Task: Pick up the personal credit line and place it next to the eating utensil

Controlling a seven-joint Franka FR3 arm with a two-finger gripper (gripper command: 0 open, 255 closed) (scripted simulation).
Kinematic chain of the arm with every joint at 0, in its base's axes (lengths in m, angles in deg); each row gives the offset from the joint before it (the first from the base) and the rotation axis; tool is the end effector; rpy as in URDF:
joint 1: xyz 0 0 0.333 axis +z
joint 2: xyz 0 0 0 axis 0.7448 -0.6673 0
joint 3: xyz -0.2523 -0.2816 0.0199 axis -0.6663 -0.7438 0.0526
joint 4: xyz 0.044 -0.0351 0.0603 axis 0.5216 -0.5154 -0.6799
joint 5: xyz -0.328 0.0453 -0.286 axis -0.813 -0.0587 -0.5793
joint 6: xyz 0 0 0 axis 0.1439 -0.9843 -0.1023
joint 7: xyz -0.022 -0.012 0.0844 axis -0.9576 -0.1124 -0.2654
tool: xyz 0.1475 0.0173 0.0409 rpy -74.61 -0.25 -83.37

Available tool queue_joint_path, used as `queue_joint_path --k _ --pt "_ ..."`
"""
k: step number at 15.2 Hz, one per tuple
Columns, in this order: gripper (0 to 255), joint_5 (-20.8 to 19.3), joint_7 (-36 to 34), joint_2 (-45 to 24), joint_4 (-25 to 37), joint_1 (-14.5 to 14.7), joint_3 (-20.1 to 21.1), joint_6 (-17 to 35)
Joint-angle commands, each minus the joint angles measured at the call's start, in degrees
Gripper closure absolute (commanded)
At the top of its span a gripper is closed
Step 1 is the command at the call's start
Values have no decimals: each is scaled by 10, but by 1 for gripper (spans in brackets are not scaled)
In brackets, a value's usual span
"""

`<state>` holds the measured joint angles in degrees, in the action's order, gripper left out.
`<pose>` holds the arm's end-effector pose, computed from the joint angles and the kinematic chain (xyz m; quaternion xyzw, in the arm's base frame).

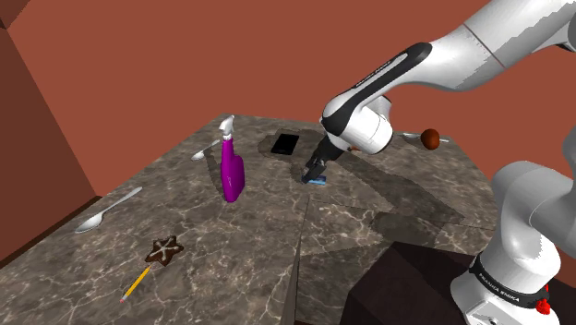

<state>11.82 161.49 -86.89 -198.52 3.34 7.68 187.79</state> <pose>0.5265 0.1050 0.3050 -0.9093 -0.3007 -0.2737 0.0885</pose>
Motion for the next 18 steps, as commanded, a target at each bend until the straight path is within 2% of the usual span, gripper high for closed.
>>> queue_joint_path --k 1,4,5,14,18 --pt "0 4 3 -2 1 0 0 0" --pt "0 3 3 -2 1 0 0 0" --pt "255 3 3 -2 1 0 0 0" --pt "255 4 3 -2 1 0 0 0" --pt "255 -113 -96 36 -13 -10 1 0"
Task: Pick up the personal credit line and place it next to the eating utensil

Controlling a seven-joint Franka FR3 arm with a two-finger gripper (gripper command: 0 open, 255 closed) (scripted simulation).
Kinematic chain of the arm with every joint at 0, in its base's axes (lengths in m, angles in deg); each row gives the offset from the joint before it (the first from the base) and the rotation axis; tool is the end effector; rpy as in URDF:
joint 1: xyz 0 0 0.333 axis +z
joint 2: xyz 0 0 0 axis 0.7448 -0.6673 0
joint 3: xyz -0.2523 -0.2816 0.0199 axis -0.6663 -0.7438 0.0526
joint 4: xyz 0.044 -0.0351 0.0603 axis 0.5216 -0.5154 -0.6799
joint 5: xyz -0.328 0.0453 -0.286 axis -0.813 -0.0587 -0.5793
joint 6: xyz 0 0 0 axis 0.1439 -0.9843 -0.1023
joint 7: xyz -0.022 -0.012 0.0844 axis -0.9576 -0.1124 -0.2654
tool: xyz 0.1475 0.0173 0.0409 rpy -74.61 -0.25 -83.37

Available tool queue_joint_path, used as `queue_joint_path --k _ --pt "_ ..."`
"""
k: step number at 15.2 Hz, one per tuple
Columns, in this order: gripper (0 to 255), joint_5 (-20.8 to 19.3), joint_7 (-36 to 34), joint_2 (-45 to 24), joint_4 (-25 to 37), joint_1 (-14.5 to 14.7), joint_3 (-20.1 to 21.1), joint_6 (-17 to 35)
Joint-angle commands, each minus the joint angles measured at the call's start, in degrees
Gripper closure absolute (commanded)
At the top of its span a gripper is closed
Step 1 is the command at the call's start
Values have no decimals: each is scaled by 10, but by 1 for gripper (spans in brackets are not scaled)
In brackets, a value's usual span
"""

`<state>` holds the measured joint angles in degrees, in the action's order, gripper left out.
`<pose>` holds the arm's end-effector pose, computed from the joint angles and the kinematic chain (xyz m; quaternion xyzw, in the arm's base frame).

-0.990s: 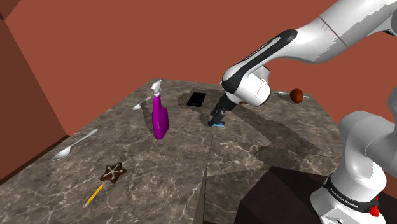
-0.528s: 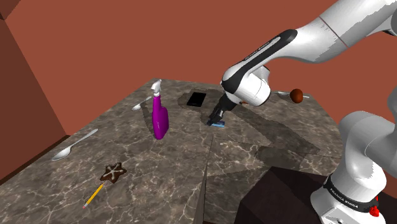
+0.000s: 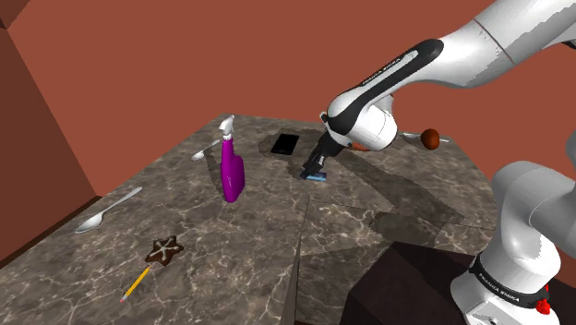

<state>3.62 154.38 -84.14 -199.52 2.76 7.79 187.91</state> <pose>0.5251 0.1047 0.3210 -0.9093 -0.3003 -0.2742 0.0890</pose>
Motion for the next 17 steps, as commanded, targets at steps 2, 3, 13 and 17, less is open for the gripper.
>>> queue_joint_path --k 2,3,13,17 --pt "255 -87 -72 26 -7 -16 7 -5" --pt "255 -113 -94 34 -9 -23 11 -8" --pt "255 -281 -239 95 -4 -100 68 -59" --pt "255 -241 -251 19 69 -65 73 -61"
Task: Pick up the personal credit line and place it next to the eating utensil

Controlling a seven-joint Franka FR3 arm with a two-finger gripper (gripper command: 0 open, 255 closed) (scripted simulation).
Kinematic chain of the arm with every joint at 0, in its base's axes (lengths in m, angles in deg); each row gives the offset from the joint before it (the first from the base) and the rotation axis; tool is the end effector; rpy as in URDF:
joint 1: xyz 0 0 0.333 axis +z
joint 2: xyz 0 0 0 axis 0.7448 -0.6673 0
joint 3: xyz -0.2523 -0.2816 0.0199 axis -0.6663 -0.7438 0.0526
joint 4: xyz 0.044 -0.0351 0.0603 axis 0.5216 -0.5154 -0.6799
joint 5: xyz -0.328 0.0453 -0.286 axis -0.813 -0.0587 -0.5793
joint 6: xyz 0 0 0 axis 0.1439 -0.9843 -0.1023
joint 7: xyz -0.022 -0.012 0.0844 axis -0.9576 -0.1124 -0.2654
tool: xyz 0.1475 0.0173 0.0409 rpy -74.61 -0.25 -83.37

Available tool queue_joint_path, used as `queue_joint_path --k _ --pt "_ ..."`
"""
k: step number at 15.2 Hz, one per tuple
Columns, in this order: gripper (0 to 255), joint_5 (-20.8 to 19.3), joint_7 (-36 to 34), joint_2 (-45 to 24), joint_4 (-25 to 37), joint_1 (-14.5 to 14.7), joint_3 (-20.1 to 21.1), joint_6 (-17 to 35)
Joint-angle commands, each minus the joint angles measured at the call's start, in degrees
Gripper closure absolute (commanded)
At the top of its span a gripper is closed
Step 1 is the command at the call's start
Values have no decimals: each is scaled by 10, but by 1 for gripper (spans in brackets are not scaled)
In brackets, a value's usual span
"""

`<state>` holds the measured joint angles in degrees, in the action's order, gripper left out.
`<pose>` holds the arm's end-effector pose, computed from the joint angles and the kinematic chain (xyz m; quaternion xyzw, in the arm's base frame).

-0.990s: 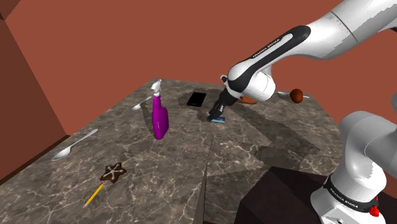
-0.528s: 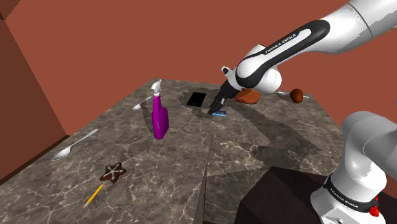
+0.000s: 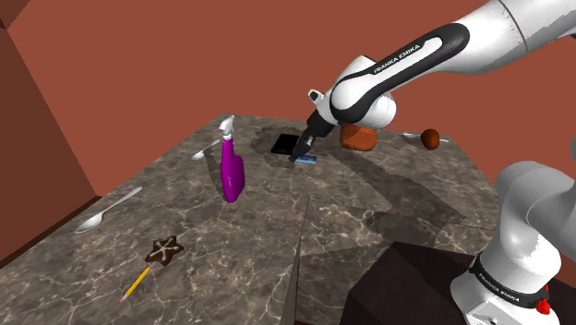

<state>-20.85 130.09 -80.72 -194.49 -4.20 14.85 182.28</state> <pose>0.5505 0.1367 0.3922 -0.9090 -0.3017 -0.2738 0.0877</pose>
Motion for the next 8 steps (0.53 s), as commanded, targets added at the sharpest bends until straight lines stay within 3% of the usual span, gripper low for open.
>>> queue_joint_path --k 1,8 --pt "255 12 -12 -34 38 10 5 -7" --pt "255 44 -54 -165 188 29 28 -37"
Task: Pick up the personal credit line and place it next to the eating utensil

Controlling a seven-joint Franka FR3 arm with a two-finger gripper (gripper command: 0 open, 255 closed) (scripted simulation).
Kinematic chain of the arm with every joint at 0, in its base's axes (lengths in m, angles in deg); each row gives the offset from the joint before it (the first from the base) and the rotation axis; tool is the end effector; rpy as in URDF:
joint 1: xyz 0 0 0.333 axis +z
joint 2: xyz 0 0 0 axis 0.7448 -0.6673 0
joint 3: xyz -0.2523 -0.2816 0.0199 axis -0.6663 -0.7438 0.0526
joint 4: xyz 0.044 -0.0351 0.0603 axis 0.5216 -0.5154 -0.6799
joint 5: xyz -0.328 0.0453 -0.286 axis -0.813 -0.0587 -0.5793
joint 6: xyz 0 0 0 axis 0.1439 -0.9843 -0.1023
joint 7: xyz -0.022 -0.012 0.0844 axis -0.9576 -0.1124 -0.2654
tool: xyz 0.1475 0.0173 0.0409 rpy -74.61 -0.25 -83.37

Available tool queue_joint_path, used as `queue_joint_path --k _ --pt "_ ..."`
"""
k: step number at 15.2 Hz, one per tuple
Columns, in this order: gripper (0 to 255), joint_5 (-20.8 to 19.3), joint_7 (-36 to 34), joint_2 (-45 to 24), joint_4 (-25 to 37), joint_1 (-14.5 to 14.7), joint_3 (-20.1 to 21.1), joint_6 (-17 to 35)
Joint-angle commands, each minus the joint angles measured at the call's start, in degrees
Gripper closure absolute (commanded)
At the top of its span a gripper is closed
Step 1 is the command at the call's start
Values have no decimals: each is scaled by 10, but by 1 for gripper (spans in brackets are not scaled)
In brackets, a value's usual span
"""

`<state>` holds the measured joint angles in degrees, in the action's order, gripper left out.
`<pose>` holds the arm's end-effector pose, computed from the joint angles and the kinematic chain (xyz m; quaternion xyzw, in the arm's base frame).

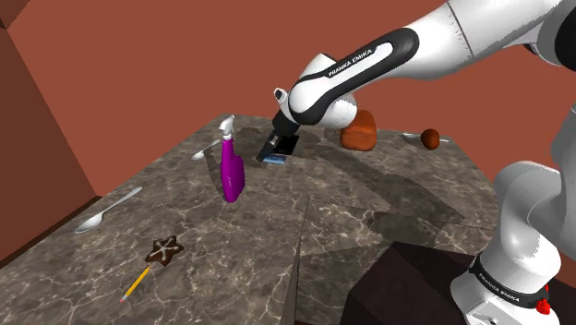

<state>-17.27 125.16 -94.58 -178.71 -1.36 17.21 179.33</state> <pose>0.6212 0.2302 0.3988 -0.9092 -0.3009 -0.2741 0.0879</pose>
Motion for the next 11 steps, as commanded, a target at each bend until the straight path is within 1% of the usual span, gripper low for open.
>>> queue_joint_path --k 1,6,11 --pt "255 9 -13 -45 54 2 7 -13" --pt "255 7 -61 -141 183 3 16 -50" --pt "255 -2 -116 -246 337 -2 20 -102"
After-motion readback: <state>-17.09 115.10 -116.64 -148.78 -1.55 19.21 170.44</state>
